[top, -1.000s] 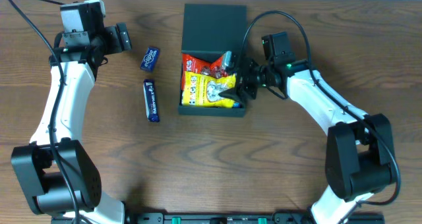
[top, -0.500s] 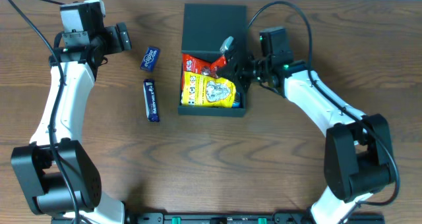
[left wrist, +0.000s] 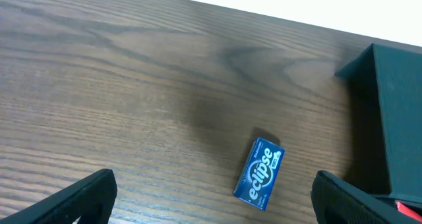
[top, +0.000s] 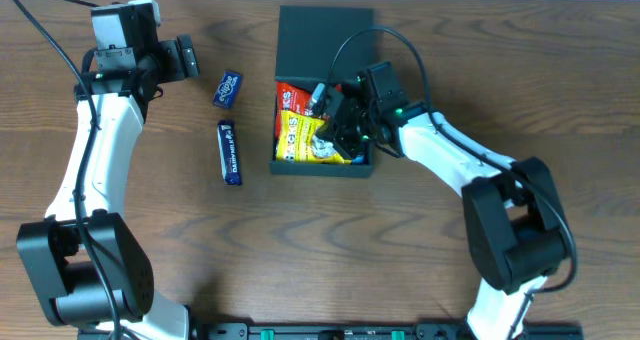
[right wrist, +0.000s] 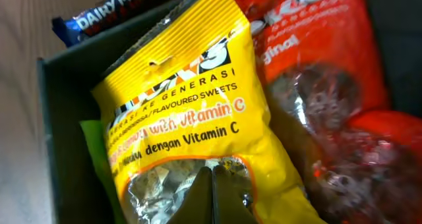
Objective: Pack container
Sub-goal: 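Grasp the blue Eclipse mints tin with the left gripper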
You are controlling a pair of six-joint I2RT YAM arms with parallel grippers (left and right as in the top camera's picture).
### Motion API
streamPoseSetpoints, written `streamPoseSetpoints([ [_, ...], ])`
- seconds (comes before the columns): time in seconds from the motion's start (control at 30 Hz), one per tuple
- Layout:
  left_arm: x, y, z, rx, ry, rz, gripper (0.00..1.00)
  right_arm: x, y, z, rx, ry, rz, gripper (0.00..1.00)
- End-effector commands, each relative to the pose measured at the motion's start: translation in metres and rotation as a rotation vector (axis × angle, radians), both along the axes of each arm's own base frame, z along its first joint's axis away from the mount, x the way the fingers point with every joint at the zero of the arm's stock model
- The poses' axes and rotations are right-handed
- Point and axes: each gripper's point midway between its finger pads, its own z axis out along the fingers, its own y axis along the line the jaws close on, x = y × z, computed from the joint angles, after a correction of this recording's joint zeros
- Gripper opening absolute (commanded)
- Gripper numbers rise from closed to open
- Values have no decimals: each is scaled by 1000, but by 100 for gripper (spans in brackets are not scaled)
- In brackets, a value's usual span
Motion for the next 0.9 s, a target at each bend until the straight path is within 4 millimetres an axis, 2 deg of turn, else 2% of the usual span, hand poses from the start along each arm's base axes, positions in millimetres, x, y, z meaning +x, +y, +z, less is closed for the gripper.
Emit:
streamPoseSetpoints([
  [0.0, -1, 0, 18, 7, -32, -5, 95, 6, 4, 5, 11, -16, -24, 1],
  [0.2, -4, 0, 15, 4, -14, -6, 95, 27, 16, 76, 138, -216, -31, 1],
  [0.37, -10, -3, 4, -2, 33, -11, 95, 40, 16, 122, 228, -306, -85, 1],
  [0.43, -13, -8, -4, -11, 62, -25, 95, 47, 9, 138, 264, -324, -126, 1],
  [0.5, -12, -23, -15, 2, 82, -111, 95, 57, -3, 157, 306, -339, -184, 2],
  [0.63, -5, -42, -43, 84, 122, -247, 95, 76, -38, 179, 352, -355, -294, 2],
  [0.67, -5, -45, -55, 95, 144, -273, 95, 82, -50, 181, 361, -344, -333, 7],
  [0.7, -5, -47, -65, 101, 163, -288, 95, 85, -59, 183, 370, -330, -366, 17],
  [0.73, -5, -49, -75, 99, 185, -296, 95, 89, -69, 183, 385, -301, -409, 34],
  [0.77, -5, -50, -85, 96, 204, -299, 95, 93, -78, 182, 400, -272, -449, 58],
  [0.8, -5, -51, -93, 94, 222, -303, 95, 96, -86, 182, 418, -239, -487, 90],
  [0.83, -6, -52, -101, 95, 237, -316, 95, 98, -93, 181, 436, -205, -522, 99],
  [0.87, -7, -53, -109, 97, 251, -332, 95, 99, -101, 181, 449, -176, -549, 99],
])
